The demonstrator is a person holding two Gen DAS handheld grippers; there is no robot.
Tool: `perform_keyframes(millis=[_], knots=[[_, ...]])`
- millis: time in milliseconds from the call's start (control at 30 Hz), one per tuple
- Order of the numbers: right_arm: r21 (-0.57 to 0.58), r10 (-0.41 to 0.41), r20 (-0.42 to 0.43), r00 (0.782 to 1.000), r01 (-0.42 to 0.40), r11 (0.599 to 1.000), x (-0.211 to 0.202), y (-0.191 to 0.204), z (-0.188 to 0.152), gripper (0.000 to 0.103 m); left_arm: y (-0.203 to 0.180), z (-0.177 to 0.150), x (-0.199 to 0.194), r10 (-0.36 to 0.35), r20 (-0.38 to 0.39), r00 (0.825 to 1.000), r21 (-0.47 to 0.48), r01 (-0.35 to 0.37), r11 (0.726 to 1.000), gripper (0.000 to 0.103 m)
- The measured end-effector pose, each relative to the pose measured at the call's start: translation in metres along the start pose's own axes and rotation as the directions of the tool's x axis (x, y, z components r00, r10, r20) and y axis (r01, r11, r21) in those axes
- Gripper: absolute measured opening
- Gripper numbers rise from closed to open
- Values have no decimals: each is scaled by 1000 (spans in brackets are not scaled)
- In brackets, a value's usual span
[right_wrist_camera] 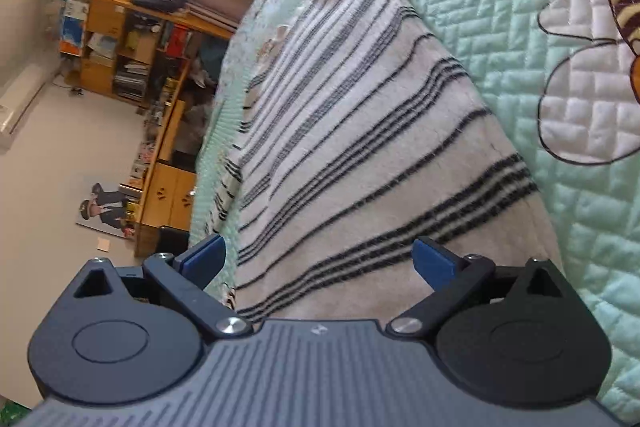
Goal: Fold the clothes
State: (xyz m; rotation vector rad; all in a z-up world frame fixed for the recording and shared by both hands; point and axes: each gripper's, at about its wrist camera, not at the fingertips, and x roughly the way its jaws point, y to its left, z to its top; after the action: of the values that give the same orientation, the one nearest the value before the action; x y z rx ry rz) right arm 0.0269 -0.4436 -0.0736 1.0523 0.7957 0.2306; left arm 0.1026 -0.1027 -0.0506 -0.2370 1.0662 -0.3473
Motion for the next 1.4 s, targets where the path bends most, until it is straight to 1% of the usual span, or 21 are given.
perform_keyframes(millis=[33, 100, 167, 200, 333, 467, 567, 667, 800, 867, 967, 1033, 1100, 1167, 1200, 1233, 1267, 1400], knots=[[14, -15, -5, 1000, 15, 1000, 3, -6, 1, 100, 0, 0, 4, 6, -17, 1000, 1, -6, 1000, 102], [70, -35, -16, 999, 36, 997, 4, -23, 0, 100, 9, -3, 22, 49, -84, 995, -29, -52, 998, 102], [136, -44, -23, 999, 47, 990, 3, -41, -4, 99, 14, -7, 21, 45, -71, 996, -39, -48, 998, 102], [148, -32, -13, 999, 33, 988, -1, -43, -4, 99, 15, -7, 18, 41, -69, 997, -42, -44, 998, 102], [115, -75, -20, 997, 77, 990, -7, -32, -3, 99, 14, -3, 17, 48, -84, 995, -52, -52, 997, 102], [36, -89, -13, 996, 89, 995, -8, -11, -6, 99, 14, -2, 16, 45, -84, 995, -57, -50, 997, 102], [-7, -68, -19, 998, 67, 998, -4, 1, -4, 99, 20, -2, 12, 23, -79, 997, -79, -30, 996, 102], [-83, -31, -22, 999, 29, 996, 3, 22, 3, 99, 25, -2, 14, 6, -77, 997, -98, -14, 995, 102], [-169, 26, -16, 1000, -28, 985, 20, 51, 17, 99, 23, -4, 16, 11, -77, 997, -79, -17, 997, 102], [-184, 55, -1, 998, -54, 982, 30, 63, 27, 99, 22, -5, 17, 13, -76, 997, -66, -18, 998, 102], [-174, 94, 25, 995, -89, 981, 41, 66, 43, 99, 22, -5, 18, 10, -76, 997, -59, -15, 998, 102], [-152, 95, 47, 994, -87, 985, 46, 58, 49, 99, 23, -4, 19, 7, -78, 997, -63, -12, 998, 102], [-117, 23, 81, 996, -14, 993, 52, 39, 55, 100, 24, -3, 20, 3, -80, 997, -67, -8, 998, 102], [-41, -73, 73, 995, 76, 996, 60, 9, 57, 99, 25, -3, 20, -1, -78, 997, -72, -5, 997, 102], [3, -107, 67, 992, 107, 994, 60, -8, 56, 96, 25, -2, 21, -2, -78, 997, -72, -4, 997, 102], [28, -62, 89, 994, 60, 998, 54, -21, 53, 92, 25, -2, 21, -2, -78, 997, -71, -3, 997, 102], [48, -22, 108, 994, 17, 999, 48, -32, 51, 92, 25, -2, 22, -1, -78, 997, -68, -4, 998, 102], [99, 50, 112, 992, -61, 993, 26, -42, 48, 92, 23, 0, 25, 17, -78, 997, -58, -22, 998, 102]])
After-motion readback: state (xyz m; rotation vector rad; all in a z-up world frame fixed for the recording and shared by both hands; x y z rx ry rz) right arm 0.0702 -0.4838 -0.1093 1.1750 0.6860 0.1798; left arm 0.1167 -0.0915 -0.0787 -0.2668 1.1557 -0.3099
